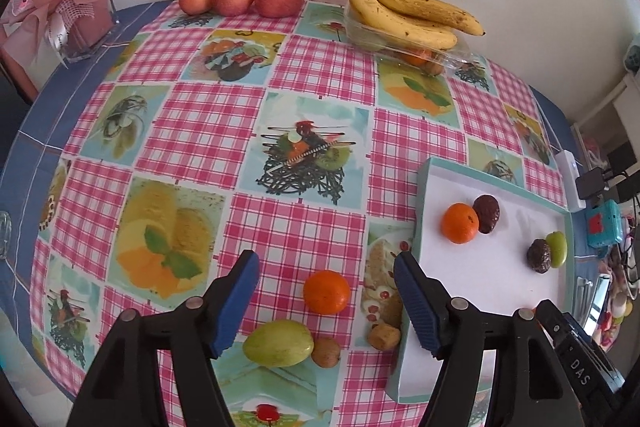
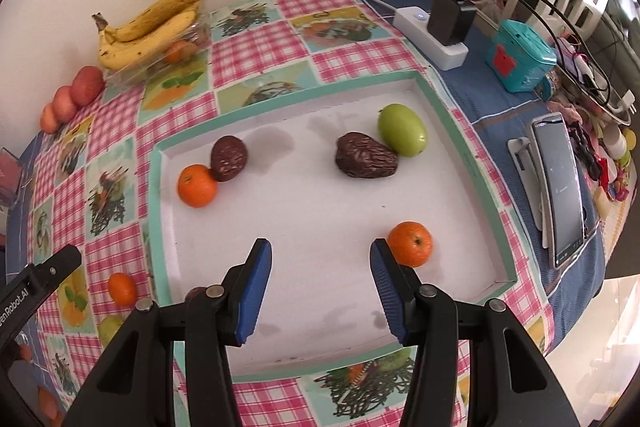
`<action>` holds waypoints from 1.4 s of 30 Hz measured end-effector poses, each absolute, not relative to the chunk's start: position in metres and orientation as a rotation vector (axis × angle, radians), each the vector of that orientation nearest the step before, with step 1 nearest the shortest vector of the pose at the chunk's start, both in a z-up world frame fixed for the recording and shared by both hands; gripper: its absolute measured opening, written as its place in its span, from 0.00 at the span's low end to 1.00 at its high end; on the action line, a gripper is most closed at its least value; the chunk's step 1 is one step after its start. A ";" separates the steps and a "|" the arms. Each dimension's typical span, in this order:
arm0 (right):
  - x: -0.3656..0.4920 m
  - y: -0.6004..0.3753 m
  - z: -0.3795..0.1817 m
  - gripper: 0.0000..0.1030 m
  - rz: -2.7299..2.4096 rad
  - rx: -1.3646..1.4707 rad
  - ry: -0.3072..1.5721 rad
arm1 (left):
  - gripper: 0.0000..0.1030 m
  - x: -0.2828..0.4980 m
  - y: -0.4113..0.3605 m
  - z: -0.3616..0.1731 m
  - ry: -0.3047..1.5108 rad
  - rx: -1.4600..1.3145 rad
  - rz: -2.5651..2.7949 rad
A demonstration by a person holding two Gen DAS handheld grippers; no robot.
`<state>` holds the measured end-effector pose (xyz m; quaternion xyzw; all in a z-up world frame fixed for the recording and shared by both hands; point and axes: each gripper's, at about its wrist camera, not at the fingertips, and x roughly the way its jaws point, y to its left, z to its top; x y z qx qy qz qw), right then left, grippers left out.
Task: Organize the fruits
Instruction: 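Withdraw both grippers from the tray back toward the fruit pile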
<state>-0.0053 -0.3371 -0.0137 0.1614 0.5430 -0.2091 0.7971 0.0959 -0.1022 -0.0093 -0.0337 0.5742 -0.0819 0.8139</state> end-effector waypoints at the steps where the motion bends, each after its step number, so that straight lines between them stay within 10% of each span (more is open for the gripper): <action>1: -0.004 -0.336 -0.014 0.51 -0.447 0.343 1.167 | 0.73 0.096 -0.102 -0.009 1.226 -0.070 -0.172; 10: -0.002 -0.338 -0.020 0.51 -0.440 0.349 1.189 | 0.96 0.096 -0.101 -0.013 1.220 -0.017 -0.121; 13: -0.001 -0.337 -0.022 0.65 -0.429 0.353 1.193 | 0.99 0.096 -0.098 -0.012 1.209 -0.005 -0.098; 27: 0.003 -0.328 -0.024 0.91 -0.423 0.250 1.181 | 1.00 0.096 -0.092 -0.007 1.176 0.040 -0.077; 42: 0.004 -0.297 -0.007 0.91 -0.371 0.251 1.087 | 1.00 0.086 -0.056 0.012 1.079 -0.048 -0.054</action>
